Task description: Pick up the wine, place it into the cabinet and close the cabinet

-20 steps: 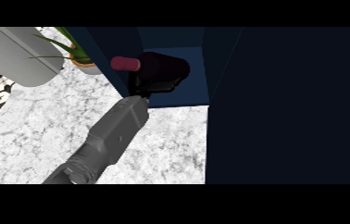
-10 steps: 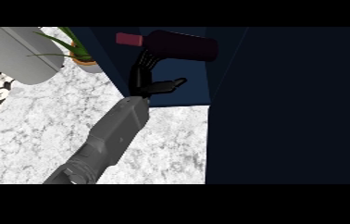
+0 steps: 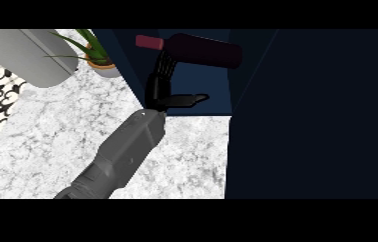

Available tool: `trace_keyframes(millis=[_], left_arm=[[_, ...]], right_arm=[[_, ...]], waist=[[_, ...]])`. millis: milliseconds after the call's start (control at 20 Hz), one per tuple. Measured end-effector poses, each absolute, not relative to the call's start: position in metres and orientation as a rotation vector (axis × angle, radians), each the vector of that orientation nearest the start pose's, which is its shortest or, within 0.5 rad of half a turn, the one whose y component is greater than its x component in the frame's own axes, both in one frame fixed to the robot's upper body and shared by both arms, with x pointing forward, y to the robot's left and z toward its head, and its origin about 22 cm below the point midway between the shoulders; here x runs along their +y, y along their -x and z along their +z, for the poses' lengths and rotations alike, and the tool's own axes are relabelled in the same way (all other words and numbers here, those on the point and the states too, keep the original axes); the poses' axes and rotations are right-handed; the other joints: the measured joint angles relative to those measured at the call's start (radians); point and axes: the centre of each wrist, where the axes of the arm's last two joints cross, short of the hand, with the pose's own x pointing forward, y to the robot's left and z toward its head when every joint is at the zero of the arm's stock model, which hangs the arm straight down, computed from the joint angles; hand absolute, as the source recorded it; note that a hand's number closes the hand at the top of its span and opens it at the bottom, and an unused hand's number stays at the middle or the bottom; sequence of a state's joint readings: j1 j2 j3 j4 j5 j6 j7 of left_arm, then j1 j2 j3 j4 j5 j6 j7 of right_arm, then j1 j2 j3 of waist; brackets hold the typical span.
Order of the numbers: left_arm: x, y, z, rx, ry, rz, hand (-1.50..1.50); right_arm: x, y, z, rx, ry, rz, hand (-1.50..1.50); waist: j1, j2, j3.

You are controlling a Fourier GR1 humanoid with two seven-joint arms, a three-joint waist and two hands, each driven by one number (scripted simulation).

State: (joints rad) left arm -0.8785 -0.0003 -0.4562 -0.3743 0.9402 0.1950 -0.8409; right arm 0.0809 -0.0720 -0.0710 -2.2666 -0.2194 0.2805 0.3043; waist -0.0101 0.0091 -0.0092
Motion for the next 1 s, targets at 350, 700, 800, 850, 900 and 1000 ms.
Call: trace_keyframes(millis=[350, 700, 800, 850, 900, 1000], left_arm=[[0.095, -0.353, -0.025, -1.82, 0.34, 0.145, -1.5], [0.116, -0.307, 0.004, -1.838, 0.4, 0.079, -1.5], [0.119, -0.287, 0.015, -1.835, 0.411, 0.076, -1.5], [0.125, -0.278, 0.02, -1.839, 0.41, 0.074, -1.5], [0.128, -0.271, 0.023, -1.844, 0.401, 0.075, -1.5], [0.134, -0.253, 0.035, -1.847, 0.408, 0.078, -1.5]], right_arm=[[-0.249, -0.171, 0.148, -1.888, -0.191, 0.23, -1.5], [-0.244, -0.168, 0.154, -1.882, -0.185, 0.221, -1.5], [-0.24, -0.165, 0.153, -1.883, -0.19, 0.22, -1.5], [-0.241, -0.166, 0.155, -1.887, -0.191, 0.223, -1.5], [-0.243, -0.165, 0.157, -1.888, -0.193, 0.232, -1.5], [-0.242, -0.17, 0.157, -1.895, -0.195, 0.244, -1.5]], waist=[[0.033, -0.018, 0.006], [0.041, -0.021, 0.01], [0.04, -0.021, 0.01], [0.039, -0.02, 0.01], [0.034, -0.019, 0.01], [0.032, -0.017, 0.01]])
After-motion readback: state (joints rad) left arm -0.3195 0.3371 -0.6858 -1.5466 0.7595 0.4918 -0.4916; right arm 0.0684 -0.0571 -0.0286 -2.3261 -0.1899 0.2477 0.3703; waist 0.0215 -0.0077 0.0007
